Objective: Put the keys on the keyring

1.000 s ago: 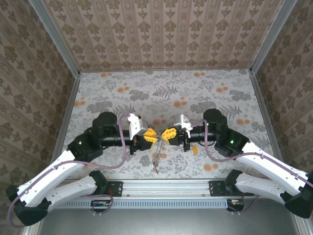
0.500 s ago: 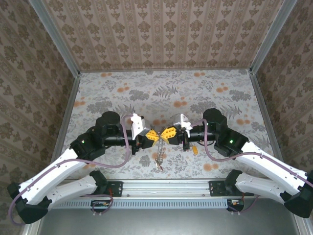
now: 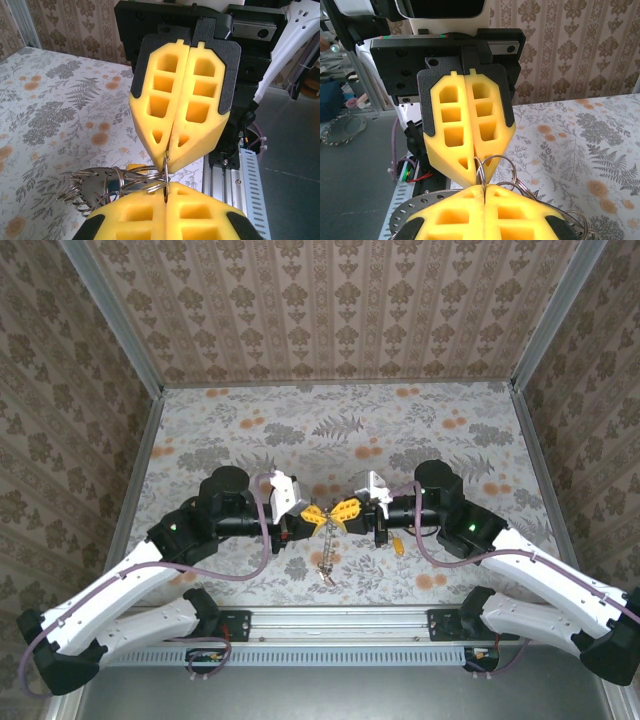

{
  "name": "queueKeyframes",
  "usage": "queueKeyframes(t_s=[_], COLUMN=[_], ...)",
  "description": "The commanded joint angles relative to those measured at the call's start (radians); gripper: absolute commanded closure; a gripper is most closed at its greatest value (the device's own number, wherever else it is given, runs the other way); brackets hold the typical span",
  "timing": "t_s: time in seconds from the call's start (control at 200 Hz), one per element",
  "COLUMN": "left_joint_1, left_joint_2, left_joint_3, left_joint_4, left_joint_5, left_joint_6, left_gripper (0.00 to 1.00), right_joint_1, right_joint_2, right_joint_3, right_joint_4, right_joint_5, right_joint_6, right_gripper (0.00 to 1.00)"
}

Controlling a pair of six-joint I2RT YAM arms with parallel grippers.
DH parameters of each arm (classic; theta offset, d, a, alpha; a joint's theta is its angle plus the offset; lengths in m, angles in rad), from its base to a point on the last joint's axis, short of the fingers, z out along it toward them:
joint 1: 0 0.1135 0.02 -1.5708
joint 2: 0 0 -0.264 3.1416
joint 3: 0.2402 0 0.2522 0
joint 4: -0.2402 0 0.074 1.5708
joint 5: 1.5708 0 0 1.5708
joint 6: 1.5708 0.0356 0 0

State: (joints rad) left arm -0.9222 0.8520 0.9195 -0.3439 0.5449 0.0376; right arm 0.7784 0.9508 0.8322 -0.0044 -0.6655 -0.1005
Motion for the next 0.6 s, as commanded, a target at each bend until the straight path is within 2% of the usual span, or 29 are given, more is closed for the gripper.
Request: queueKeyframes(t_s=[0.0, 0.05, 0.115, 0.16, 0.535, 0.595], left_joint_1=[-0.004, -0.003, -0.001, 0.0, 0.027, 0.033], left_joint_2=[0.013, 0.013, 0.015, 0.014, 0.01, 0.01], left_joint_3=[0.021, 0.021, 0.023, 0.021, 0.011, 0.007], left_joint_4=[0.082, 0.082, 0.085, 0.086, 0.121, 0.13], left_joint_5=[-0.017, -0.017, -0.017, -0.017, -0.025, -0.021], left_joint_6=[0.015, 0.012, 0.01, 0.009, -0.006, -0.007], left_gripper=[1.0, 1.0, 0.92, 0.91, 0.89, 0.91], right_joint_1=[0.015, 0.016, 0.016, 0.016, 0.02, 0.021], right_joint_2=[0.004, 0.002, 0.002, 0.005, -0.013, -0.014], right_joint_3=[-0.008, -0.014, -0.017, -0.019, -0.041, -0.043], right_joint_4=[0.04, 0.039, 0.037, 0.038, 0.066, 0.062], right_joint_5=[-0.051, -0.047, -0.045, -0.046, -0.066, -0.067], right_joint_6=[-0.027, -0.035, -0.038, -0.039, -0.06, -0.067], right_gripper=[1.0, 1.0, 1.0, 1.0, 1.0, 1.0])
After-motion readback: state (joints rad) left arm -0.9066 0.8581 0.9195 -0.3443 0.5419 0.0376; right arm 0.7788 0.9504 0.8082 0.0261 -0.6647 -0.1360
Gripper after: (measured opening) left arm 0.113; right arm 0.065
